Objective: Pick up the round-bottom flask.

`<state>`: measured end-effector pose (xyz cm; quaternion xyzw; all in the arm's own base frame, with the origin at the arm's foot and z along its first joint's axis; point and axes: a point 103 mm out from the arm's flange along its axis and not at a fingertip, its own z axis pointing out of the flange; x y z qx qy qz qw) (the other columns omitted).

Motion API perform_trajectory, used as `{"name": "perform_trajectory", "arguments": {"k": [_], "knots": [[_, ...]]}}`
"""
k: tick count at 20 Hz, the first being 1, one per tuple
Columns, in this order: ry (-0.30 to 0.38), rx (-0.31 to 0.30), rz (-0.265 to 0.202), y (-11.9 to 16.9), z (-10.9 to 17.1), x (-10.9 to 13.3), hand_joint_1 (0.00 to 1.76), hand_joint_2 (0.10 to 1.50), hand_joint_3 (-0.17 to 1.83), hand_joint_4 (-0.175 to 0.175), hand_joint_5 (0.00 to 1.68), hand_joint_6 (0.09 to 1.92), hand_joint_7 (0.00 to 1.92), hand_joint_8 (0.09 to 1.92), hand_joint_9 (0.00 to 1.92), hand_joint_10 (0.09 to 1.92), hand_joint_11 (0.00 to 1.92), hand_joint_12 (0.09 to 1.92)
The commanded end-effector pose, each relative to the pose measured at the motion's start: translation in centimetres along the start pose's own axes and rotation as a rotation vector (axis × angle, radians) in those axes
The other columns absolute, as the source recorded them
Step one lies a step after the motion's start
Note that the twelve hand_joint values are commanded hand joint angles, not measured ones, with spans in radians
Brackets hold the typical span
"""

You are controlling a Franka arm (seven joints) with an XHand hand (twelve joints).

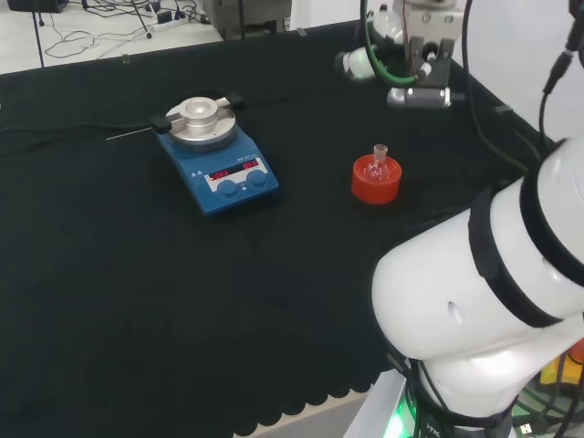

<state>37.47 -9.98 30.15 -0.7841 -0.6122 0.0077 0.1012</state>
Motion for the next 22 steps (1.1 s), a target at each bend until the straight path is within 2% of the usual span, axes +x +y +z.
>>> {"name": "perform_trajectory", "arguments": {"k": [1,7,10,22], "knots": [[-0.001,0.042,0.016,2.7,5.2,-1.8,0.51,1.04,0.22,-0.015,0.39,0.09,0.19,0.57,0.26,0.64,0.05,1.38],[-0.020,0.072,0.028,3.8,7.4,-2.0,0.65,0.92,0.37,-0.019,0.42,0.09,0.21,0.60,0.29,0.64,0.09,1.38],[-0.030,0.081,0.045,4.4,7.9,-3.1,0.68,0.86,0.46,-0.020,0.43,0.09,0.22,0.60,0.30,0.64,0.09,1.38],[-0.050,0.109,0.087,5.9,10.9,-4.3,0.79,0.72,0.59,-0.026,0.49,0.09,0.23,0.62,0.32,0.65,0.10,1.38]]}}
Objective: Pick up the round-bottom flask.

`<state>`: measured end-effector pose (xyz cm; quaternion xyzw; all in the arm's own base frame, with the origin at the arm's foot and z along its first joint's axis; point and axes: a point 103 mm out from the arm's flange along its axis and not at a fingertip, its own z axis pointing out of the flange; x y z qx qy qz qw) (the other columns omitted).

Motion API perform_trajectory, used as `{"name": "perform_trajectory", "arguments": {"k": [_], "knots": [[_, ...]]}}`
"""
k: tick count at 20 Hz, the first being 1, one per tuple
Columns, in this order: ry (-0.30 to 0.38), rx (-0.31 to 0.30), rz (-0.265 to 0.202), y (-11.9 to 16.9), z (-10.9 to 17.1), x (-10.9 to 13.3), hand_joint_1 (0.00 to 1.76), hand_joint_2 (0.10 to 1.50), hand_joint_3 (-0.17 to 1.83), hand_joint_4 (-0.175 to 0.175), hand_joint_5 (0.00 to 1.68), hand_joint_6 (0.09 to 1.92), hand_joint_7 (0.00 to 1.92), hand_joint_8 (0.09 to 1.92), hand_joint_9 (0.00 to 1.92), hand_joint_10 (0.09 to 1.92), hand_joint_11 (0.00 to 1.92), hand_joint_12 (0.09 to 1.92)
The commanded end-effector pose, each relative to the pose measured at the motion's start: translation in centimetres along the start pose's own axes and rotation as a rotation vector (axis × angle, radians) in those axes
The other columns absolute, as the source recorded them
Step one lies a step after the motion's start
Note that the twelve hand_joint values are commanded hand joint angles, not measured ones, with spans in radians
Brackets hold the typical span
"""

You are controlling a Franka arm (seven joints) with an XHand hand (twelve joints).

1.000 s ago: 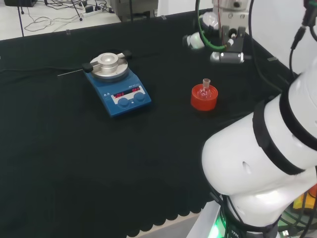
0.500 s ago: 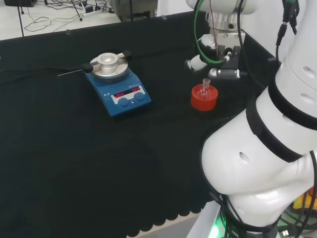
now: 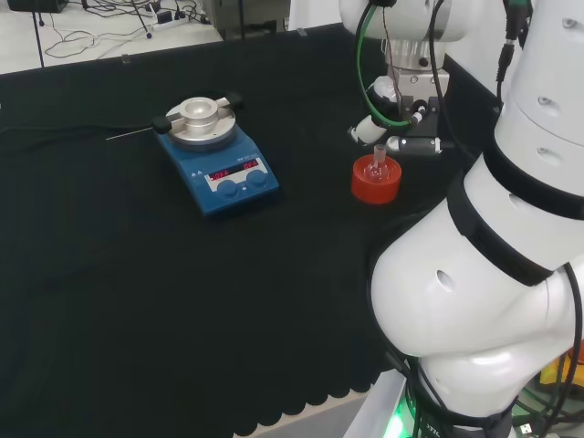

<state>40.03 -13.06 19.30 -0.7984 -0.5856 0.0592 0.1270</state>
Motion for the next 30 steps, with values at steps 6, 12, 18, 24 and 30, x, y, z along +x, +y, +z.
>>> {"name": "perform_trajectory", "arguments": {"k": [6,12,18,24,30], "knots": [[-0.002,0.026,0.037,2.0,2.9,-1.7,0.82,0.71,0.60,-0.032,0.56,0.09,0.23,0.62,0.34,0.65,0.11,1.39],[0.000,0.034,0.047,2.4,3.6,-2.5,0.82,0.70,0.61,-0.036,0.63,0.09,0.24,0.62,0.35,0.66,0.12,1.39],[0.006,0.035,0.048,3.2,4.7,-3.3,0.83,0.70,0.62,-0.039,0.65,0.09,0.24,0.62,0.36,0.66,0.13,1.39],[0.004,0.024,0.051,3.6,4.9,-3.7,0.83,0.69,0.63,-0.041,0.66,0.10,0.25,0.63,0.37,0.66,0.14,1.39],[0.000,0.026,0.049,4.2,5.6,-3.9,0.85,0.68,0.63,-0.041,0.70,0.13,0.26,0.63,0.39,0.65,0.15,1.39]]}}
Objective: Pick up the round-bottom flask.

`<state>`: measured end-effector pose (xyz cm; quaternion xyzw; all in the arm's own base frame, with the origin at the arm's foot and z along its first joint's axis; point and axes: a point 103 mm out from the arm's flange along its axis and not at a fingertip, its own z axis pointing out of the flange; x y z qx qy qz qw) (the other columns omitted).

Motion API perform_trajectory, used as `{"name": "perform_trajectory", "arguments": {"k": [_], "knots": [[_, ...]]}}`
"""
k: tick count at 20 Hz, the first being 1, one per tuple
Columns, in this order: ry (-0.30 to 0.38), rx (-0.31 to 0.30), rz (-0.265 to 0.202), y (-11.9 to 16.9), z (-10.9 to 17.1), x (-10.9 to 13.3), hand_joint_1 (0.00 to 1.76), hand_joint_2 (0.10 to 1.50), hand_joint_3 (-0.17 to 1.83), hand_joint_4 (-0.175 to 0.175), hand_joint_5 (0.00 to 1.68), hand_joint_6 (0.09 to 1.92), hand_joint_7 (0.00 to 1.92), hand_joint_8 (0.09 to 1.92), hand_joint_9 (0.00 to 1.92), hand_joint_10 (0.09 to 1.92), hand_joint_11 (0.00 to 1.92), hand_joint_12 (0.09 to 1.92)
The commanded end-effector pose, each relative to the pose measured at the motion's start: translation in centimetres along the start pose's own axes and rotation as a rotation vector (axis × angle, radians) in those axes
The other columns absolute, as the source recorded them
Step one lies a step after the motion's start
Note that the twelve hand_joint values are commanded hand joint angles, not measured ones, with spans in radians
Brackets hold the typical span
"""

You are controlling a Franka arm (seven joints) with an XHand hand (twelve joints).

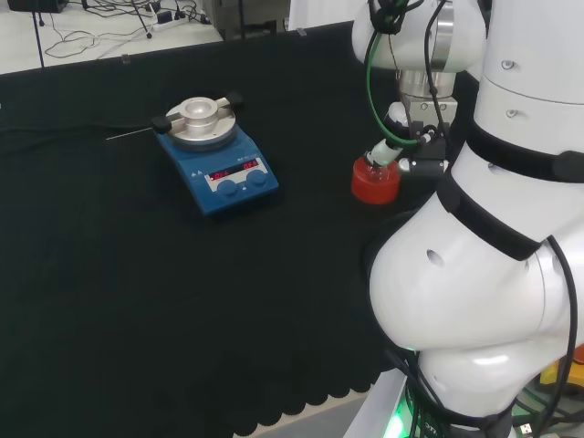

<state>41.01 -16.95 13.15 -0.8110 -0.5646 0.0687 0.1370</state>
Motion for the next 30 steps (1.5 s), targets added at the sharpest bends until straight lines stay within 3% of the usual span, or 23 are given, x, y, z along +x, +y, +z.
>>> {"name": "perform_trajectory", "arguments": {"k": [1,7,12,16,30], "knots": [[-0.002,-0.002,0.000,0.6,0.4,-0.3,0.85,0.68,0.63,-0.040,0.71,0.14,0.26,0.63,0.39,0.65,0.15,1.39],[-0.015,-0.005,0.002,1.1,0.7,-0.2,0.87,0.68,0.64,-0.038,0.75,0.17,0.26,0.63,0.40,0.65,0.17,1.38],[-0.016,-0.012,-0.004,1.2,0.9,-0.3,0.87,0.67,0.66,-0.036,0.68,0.46,0.26,0.63,0.42,0.63,0.18,1.38],[-0.020,-0.021,-0.008,1.5,1.1,0.1,0.87,0.67,0.67,-0.036,0.65,0.55,0.26,0.63,0.42,0.63,0.18,1.38],[-0.039,-0.015,-0.010,2.1,0.7,0.1,0.88,0.69,0.67,-0.063,0.90,0.69,0.29,0.64,0.45,0.64,0.22,1.38]]}}
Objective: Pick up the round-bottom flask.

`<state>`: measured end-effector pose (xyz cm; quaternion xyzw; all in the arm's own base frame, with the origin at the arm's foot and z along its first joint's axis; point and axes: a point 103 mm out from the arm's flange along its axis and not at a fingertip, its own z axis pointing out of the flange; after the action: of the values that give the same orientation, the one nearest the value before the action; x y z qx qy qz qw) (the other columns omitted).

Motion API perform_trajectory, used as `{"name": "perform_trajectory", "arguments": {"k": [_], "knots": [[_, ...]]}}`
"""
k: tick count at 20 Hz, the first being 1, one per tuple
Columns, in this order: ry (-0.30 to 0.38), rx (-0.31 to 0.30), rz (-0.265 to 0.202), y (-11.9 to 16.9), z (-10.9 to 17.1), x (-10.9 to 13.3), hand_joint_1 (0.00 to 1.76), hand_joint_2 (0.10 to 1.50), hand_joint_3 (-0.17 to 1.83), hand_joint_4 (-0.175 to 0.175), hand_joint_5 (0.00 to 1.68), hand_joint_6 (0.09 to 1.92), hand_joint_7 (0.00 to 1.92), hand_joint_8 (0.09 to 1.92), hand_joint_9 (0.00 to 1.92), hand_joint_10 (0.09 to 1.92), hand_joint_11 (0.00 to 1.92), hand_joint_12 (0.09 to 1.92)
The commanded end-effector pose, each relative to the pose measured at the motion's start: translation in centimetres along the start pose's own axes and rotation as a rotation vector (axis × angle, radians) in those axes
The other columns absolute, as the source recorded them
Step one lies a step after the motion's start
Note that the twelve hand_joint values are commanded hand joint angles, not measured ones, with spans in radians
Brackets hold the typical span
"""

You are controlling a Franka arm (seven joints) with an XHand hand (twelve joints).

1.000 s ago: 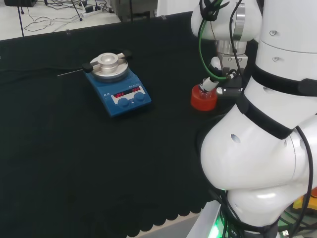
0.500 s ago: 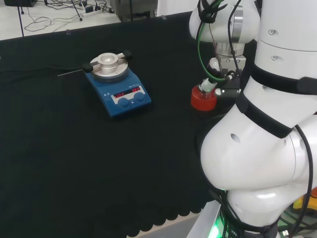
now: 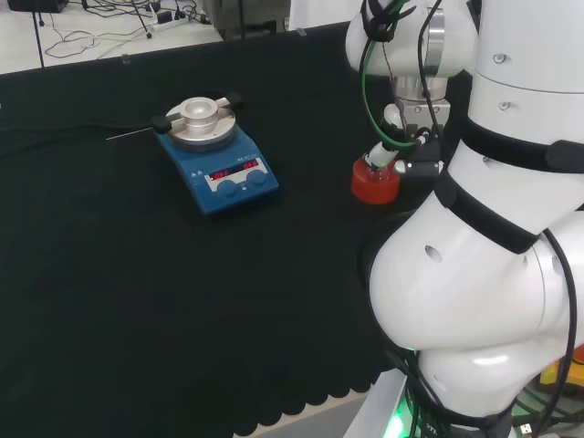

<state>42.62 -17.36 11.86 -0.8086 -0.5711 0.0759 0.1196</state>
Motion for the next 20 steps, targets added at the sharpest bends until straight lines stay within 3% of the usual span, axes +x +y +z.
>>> {"name": "perform_trajectory", "arguments": {"k": [1,12,14,15,17,20], "knots": [[-0.009,0.005,-0.001,0.1,0.0,0.0,0.88,0.69,0.67,-0.067,0.91,0.70,0.29,0.64,0.45,0.64,0.22,1.37],[-0.021,0.001,-0.003,0.2,0.1,0.2,0.91,0.71,0.67,-0.078,0.95,0.72,0.30,0.65,0.47,0.64,0.23,1.37],[-0.029,-0.004,-0.005,0.3,0.0,0.4,0.98,0.88,0.41,0.087,0.98,0.91,0.30,0.66,0.48,0.64,0.24,1.38],[-0.030,-0.004,-0.006,0.3,-0.1,0.4,1.00,0.95,0.29,0.130,0.99,0.95,0.31,0.66,0.48,0.63,0.24,1.38],[-0.048,-0.010,-0.005,0.4,-0.3,0.7,1.01,1.01,0.18,0.166,0.99,0.99,0.32,0.66,0.50,0.63,0.25,1.37],[-0.070,-0.016,-0.001,0.4,-0.5,0.8,1.04,1.00,0.20,0.149,1.02,0.97,0.35,0.64,0.54,0.60,0.29,1.35]]}}
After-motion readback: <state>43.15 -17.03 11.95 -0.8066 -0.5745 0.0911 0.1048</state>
